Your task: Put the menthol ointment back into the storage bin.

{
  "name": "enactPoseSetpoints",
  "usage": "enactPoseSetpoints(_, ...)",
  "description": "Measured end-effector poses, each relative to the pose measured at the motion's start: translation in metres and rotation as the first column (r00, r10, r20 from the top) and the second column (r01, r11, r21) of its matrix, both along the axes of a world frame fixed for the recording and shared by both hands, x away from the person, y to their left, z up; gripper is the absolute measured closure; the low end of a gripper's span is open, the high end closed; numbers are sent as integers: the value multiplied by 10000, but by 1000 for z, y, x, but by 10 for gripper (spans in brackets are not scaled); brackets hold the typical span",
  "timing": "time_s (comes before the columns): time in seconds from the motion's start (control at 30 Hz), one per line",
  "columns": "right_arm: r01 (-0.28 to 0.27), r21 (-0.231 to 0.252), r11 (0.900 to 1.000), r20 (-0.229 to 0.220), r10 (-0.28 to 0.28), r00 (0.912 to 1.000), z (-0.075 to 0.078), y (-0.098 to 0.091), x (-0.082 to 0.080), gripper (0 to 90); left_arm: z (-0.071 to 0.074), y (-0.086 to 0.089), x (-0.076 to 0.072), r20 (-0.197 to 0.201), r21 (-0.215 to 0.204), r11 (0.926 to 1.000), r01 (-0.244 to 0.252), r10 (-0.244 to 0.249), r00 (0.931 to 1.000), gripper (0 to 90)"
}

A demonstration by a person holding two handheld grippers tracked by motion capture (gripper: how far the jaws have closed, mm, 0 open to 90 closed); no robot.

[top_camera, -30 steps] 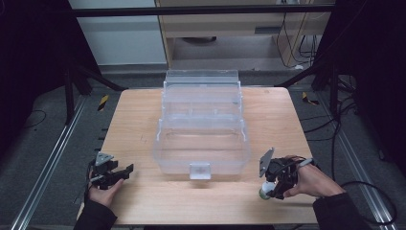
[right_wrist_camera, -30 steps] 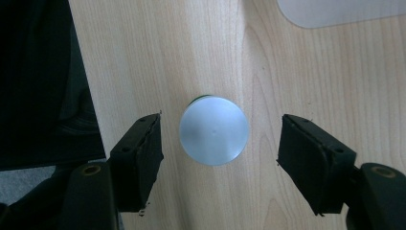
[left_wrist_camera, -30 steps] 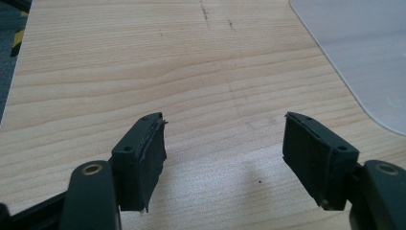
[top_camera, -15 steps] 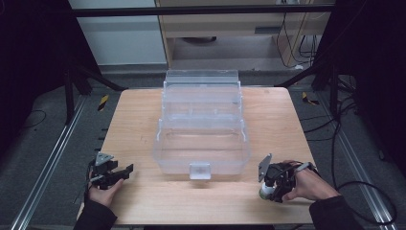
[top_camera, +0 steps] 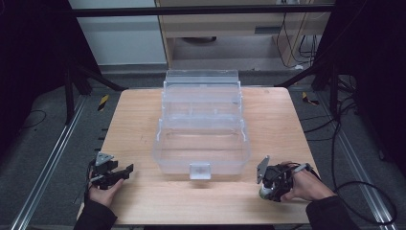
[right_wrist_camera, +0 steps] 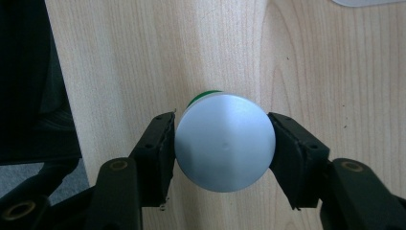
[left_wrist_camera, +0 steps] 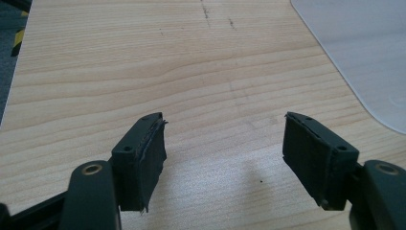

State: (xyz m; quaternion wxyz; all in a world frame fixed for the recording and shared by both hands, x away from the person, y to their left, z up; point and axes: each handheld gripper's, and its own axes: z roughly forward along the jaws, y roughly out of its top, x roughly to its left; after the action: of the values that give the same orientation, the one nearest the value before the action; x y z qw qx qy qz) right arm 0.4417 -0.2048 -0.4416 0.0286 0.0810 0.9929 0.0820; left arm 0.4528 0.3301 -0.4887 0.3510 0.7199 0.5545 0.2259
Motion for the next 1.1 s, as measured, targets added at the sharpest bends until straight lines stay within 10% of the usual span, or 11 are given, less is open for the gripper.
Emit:
enactPoseSetpoints(0.57,204,-154,9997,-208,-207,9996,9,1,2,500,0,-1,0,-22,13,10000,19,-19,10000,305)
enactPoseSetpoints(1.1,573,190,9982,122,-576,9983,64,5,15,501,0,-1,0,-79,41,10000,62,-62,9999,305)
